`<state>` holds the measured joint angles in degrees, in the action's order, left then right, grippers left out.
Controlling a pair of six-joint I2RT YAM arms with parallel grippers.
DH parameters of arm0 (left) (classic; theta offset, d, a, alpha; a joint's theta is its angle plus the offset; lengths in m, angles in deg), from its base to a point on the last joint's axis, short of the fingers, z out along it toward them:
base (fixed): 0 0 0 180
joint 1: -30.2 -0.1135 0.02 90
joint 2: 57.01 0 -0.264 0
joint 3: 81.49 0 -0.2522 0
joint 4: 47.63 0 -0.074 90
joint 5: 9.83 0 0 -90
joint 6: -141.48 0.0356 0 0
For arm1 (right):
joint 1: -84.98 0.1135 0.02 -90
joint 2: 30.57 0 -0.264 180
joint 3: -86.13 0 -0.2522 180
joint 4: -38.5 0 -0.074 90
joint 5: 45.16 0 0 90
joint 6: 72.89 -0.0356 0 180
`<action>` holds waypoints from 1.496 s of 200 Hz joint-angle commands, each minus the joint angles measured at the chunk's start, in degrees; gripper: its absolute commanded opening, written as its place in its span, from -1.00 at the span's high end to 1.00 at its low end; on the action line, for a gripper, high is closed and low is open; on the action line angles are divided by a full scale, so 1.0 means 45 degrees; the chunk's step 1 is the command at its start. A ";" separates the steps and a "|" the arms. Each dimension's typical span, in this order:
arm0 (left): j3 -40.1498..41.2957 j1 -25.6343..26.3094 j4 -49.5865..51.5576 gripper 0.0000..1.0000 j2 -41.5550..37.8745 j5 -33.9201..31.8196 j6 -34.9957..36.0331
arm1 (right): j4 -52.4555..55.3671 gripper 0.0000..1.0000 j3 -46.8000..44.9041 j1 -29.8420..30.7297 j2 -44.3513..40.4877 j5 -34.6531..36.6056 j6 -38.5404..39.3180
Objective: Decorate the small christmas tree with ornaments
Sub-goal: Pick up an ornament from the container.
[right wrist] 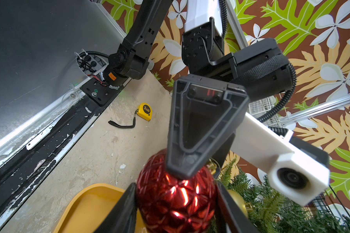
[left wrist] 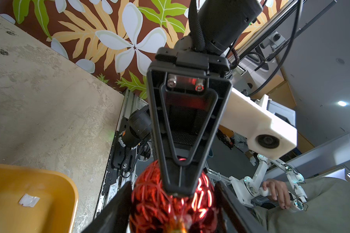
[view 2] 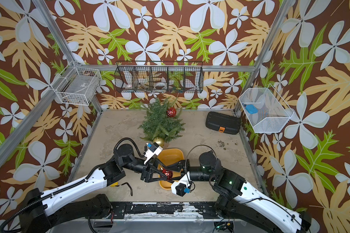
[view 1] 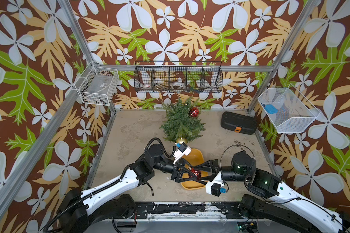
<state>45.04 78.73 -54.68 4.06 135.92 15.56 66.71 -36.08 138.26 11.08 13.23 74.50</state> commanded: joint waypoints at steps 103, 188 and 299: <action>-0.0359 0.0016 -0.0456 -0.12 -0.0714 -0.1531 -0.0227 | -0.2785 -0.57 -0.0784 0.0016 -0.1358 0.1057 -0.3087; 0.0281 0.0003 -0.6125 -0.07 -0.1590 -0.4583 -0.4174 | -0.9440 -0.75 -0.1456 0.0016 -0.1142 0.0936 -0.8316; -0.0435 0.0000 -0.5689 -0.08 -0.1481 -0.4772 -0.4080 | -0.8494 -0.46 0.0566 0.0055 0.1449 0.0337 -0.7626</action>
<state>43.78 78.82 -78.64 -2.58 114.72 -2.36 29.34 -34.20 138.32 16.74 14.87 39.88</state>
